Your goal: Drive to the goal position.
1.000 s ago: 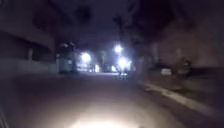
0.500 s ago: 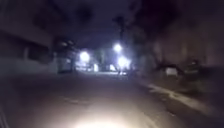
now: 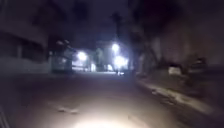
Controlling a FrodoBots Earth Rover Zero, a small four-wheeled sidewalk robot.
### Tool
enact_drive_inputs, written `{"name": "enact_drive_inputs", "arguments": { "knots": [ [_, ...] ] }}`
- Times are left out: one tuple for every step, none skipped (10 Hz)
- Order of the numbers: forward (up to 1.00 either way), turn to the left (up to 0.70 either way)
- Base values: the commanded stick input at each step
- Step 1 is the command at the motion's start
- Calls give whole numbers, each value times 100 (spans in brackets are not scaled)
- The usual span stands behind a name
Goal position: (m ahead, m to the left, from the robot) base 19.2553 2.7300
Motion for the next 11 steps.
{"name": "enact_drive_inputs", "arguments": {
  "knots": [
    [70,-3],
    [70,0],
    [70,-5],
    [70,-18],
    [70,-34],
    [70,-20],
    [70,-2],
    [70,0],
    [70,0],
    [70,0],
    [70,0]
  ]
}}
